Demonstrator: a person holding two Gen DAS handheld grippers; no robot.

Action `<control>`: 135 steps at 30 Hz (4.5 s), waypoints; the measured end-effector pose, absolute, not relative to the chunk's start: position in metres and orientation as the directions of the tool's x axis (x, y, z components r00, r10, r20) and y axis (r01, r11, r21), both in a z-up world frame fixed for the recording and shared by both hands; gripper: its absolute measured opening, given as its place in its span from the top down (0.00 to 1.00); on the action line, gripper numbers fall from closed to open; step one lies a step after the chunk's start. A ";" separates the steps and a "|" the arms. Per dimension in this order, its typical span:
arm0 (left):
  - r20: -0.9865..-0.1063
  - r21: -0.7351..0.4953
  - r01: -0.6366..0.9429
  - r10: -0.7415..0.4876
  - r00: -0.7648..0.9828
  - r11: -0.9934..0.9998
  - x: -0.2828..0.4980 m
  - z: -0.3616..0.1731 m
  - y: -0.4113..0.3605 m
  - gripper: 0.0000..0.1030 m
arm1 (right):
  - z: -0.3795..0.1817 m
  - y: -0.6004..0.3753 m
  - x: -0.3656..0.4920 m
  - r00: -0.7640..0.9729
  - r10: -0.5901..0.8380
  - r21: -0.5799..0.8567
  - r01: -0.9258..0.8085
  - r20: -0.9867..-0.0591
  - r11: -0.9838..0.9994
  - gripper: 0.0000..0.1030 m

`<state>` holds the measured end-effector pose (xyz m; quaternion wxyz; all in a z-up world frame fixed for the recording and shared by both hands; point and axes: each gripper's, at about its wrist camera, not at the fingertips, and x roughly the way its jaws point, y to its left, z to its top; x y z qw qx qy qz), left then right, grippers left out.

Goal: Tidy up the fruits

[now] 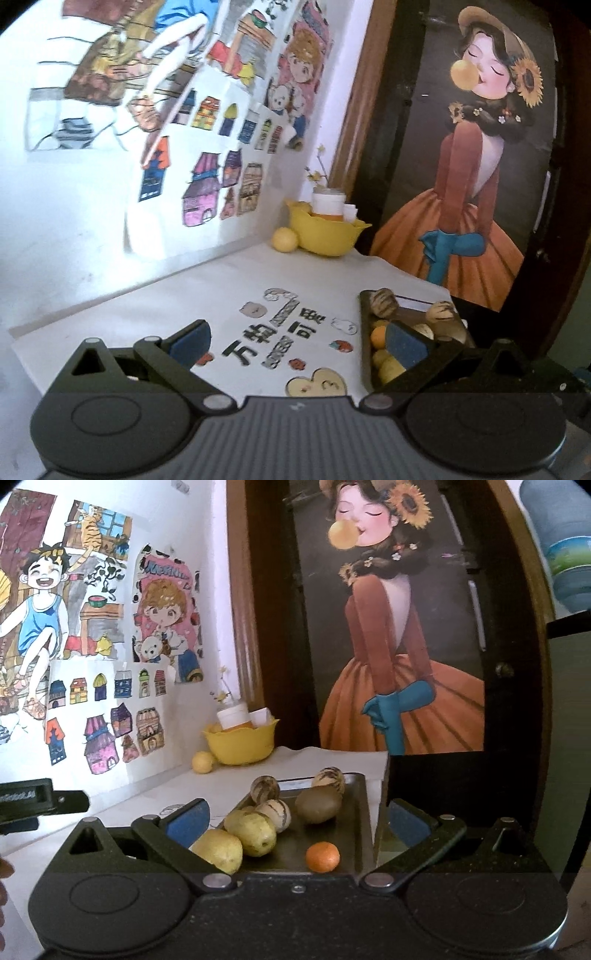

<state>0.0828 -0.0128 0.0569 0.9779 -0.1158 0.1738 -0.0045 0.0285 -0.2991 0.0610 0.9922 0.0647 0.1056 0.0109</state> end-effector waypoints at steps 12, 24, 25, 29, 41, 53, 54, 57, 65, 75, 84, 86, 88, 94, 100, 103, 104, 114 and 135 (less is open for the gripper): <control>-0.351 -0.178 -0.042 -0.023 0.936 0.983 0.050 0.035 -0.005 0.00 | 0.037 -0.289 0.004 0.980 0.033 0.112 -0.011 -0.196 0.994 0.01; -0.348 -0.133 -0.026 -0.022 0.937 0.991 0.029 0.026 -0.003 0.00 | 0.034 -0.281 -0.021 0.992 0.016 0.090 -0.005 -0.124 0.996 0.01; -0.351 -0.133 -0.025 -0.024 0.936 0.991 0.028 0.026 -0.002 0.00 | 0.033 -0.282 -0.023 0.992 0.023 0.103 -0.010 -0.120 0.995 0.01; -0.358 -0.132 -0.024 -0.025 0.934 0.991 0.020 0.018 0.002 0.00 | 0.026 -0.284 -0.030 0.990 0.051 0.132 -0.033 -0.135 0.991 0.01; -0.347 -0.145 -0.033 -0.019 0.938 0.989 0.005 0.003 0.013 0.00 | 0.021 -0.265 -0.043 0.979 0.103 0.077 -0.090 -0.176 0.993 0.01; -0.364 -0.150 -0.065 0.006 0.932 0.986 -0.002 -0.006 0.022 0.00 | 0.014 -0.261 -0.034 0.961 0.128 0.082 -0.111 -0.246 0.990 0.01; -0.365 -0.148 -0.067 0.009 0.931 0.987 -0.002 -0.006 0.022 0.00 | 0.013 -0.261 -0.033 0.959 0.130 0.082 -0.113 -0.251 0.990 0.01; -0.368 -0.142 -0.070 0.013 0.930 0.987 -0.002 -0.007 0.021 0.00 | 0.012 -0.261 -0.032 0.956 0.135 0.087 -0.116 -0.261 0.989 0.01; -0.381 -0.140 -0.065 0.007 0.925 0.988 -0.003 -0.009 0.018 0.00 | 0.009 -0.262 -0.028 0.945 0.140 0.099 -0.115 -0.295 0.988 0.01; -0.385 -0.137 -0.079 0.020 0.923 0.987 -0.004 -0.010 0.018 0.00 | 0.006 -0.262 -0.024 0.937 0.148 0.106 -0.120 -0.316 0.987 0.00; -0.393 -0.133 -0.079 0.020 0.919 0.988 -0.004 -0.012 0.017 0.00 | 0.006 -0.261 -0.024 0.938 0.152 0.094 -0.129 -0.313 0.987 0.01; -0.393 -0.133 -0.079 0.020 0.919 0.988 -0.004 -0.012 0.017 0.00 | 0.006 -0.261 -0.024 0.937 0.153 0.094 -0.130 -0.314 0.987 0.01; -0.393 -0.133 -0.081 0.022 0.919 0.988 -0.004 -0.012 0.017 0.00 | 0.005 -0.261 -0.024 0.936 0.153 0.096 -0.128 -0.316 0.987 0.01; -0.394 -0.137 -0.081 0.021 0.919 0.987 -0.003 -0.012 0.017 0.00 | 0.005 -0.262 -0.023 0.935 0.150 0.105 -0.122 -0.323 0.987 0.01; -0.396 -0.141 -0.082 0.020 0.918 0.987 -0.003 -0.013 0.018 0.00 | 0.005 -0.262 -0.023 0.934 0.150 0.104 -0.123 -0.324 0.987 0.01; -0.396 -0.142 -0.082 0.020 0.918 0.986 -0.003 -0.013 0.018 0.00 | 0.005 -0.262 -0.023 0.934 0.150 0.104 -0.122 -0.324 0.987 0.01; -0.396 -0.142 -0.082 0.020 0.918 0.986 -0.003 -0.013 0.018 0.00 | 0.005 -0.262 -0.023 0.934 0.150 0.104 -0.123 -0.324 0.987 0.01; -0.398 -0.145 -0.086 0.021 0.917 0.986 -0.004 -0.014 0.018 0.00 | 0.004 -0.262 -0.022 0.933 0.151 0.105 -0.123 -0.326 0.987 0.01; -0.414 -0.094 -0.104 0.056 0.908 0.990 -0.004 -0.012 0.009 0.00 | 0.003 -0.263 -0.022 0.932 0.151 0.106 -0.123 -0.329 0.987 0.00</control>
